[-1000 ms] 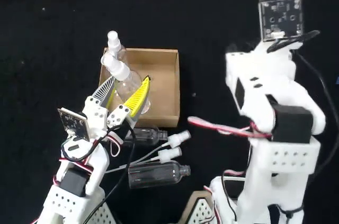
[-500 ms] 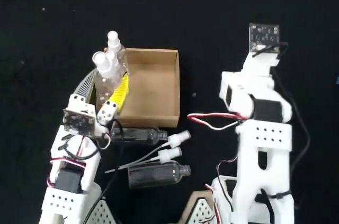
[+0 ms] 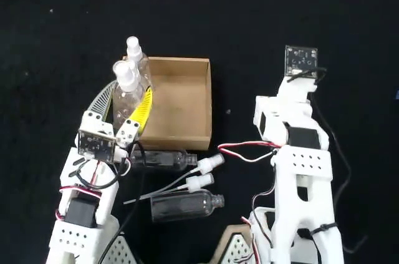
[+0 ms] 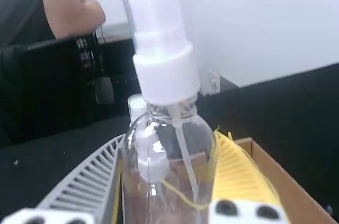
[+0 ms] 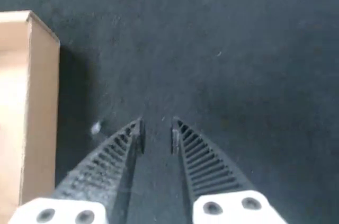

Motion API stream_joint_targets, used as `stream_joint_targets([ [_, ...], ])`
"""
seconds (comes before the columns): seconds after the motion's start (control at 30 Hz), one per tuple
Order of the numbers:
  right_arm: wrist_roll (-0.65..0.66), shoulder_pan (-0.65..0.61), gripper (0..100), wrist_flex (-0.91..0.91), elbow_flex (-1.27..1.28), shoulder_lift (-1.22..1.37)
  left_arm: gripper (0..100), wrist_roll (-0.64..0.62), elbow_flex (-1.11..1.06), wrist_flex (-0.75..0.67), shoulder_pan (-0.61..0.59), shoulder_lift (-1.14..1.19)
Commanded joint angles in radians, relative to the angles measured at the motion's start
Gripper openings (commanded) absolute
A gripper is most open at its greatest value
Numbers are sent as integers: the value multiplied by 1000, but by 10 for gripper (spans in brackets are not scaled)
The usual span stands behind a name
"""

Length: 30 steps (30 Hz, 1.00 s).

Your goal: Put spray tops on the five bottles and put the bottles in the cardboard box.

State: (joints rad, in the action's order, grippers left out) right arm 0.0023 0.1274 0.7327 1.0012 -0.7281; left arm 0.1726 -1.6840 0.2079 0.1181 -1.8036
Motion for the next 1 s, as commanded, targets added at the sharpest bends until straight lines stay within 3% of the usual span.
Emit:
stream_joint_targets([
  [0.0,-6,15,59,-46,8,-27,33,-12,-16,-63,-19,14],
  [0.27,-6,15,59,-66,25,-25,33,-163,-24,-328,-16,281],
  [0.63,-6,17,60,-74,44,-25,30,-164,-12,-683,-48,692],
  [0.97,-6,15,60,-315,191,-25,30,-172,-4,-858,-50,904],
])
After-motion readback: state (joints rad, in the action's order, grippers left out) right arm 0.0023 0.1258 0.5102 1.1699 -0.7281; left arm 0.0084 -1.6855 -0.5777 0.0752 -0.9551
